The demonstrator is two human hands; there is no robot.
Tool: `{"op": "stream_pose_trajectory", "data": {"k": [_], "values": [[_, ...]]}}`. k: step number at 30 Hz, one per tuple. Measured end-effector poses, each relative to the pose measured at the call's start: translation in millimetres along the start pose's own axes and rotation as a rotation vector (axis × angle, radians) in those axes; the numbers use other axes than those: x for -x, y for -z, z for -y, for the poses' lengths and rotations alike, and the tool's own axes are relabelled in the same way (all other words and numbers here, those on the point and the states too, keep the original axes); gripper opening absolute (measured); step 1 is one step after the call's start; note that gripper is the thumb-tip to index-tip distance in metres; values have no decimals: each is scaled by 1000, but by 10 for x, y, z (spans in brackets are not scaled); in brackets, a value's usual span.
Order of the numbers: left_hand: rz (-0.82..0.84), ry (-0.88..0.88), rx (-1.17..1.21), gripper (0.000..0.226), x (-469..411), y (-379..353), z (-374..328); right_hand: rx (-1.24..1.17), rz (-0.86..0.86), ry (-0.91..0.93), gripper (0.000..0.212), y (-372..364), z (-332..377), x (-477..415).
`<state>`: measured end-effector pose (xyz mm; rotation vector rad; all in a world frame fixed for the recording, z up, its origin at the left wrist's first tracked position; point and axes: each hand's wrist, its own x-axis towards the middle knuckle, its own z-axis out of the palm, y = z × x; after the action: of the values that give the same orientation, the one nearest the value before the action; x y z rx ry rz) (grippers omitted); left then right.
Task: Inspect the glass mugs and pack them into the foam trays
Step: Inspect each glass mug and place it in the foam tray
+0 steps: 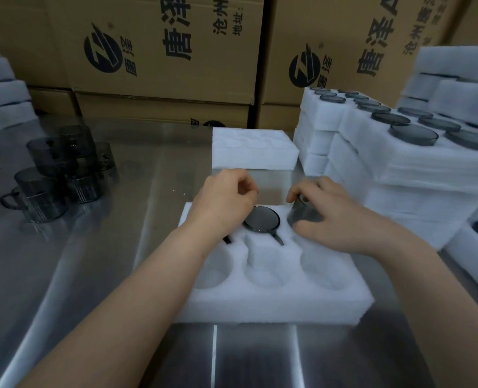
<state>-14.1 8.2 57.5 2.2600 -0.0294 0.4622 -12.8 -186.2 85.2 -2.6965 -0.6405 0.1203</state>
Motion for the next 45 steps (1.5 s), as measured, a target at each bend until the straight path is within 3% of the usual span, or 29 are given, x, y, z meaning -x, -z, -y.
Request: {"op": "stream_pose_trajectory", "data": {"k": [4,12,15,20,22,25,29,32,38,45], "values": [[11,7,-9,21,3,-1,2,79,83,-18,36,-11,-11,10],[26,20,-29,14,5,-6,-1,187,253,-97,65,-181,48,-40],[9,15,-18,15,15,-6,-18,169,185,-96,58,-219,48,-68],[-139,0,45,15,11,79,-64,136,-180,33,39,-264,64,-149],[-218,11,14,13,-15,193,-30,107,-187,58,35,-286,46,-161],[-390,32,-195,13,-84,440,176,98,-165,64,30,-302,29,-162],[-615,92,-576,36,-200,787,580,81,-161,54,27,-305,33,-170],[-703,108,-737,52,-347,1043,771,80,-172,46,27,-306,31,-169],[-561,239,-849,69,-721,1518,1110,64,-184,54,27,-311,30,-162],[-322,417,-910,60,-869,1600,1391,56,-176,60,26,-307,38,-168]]}}
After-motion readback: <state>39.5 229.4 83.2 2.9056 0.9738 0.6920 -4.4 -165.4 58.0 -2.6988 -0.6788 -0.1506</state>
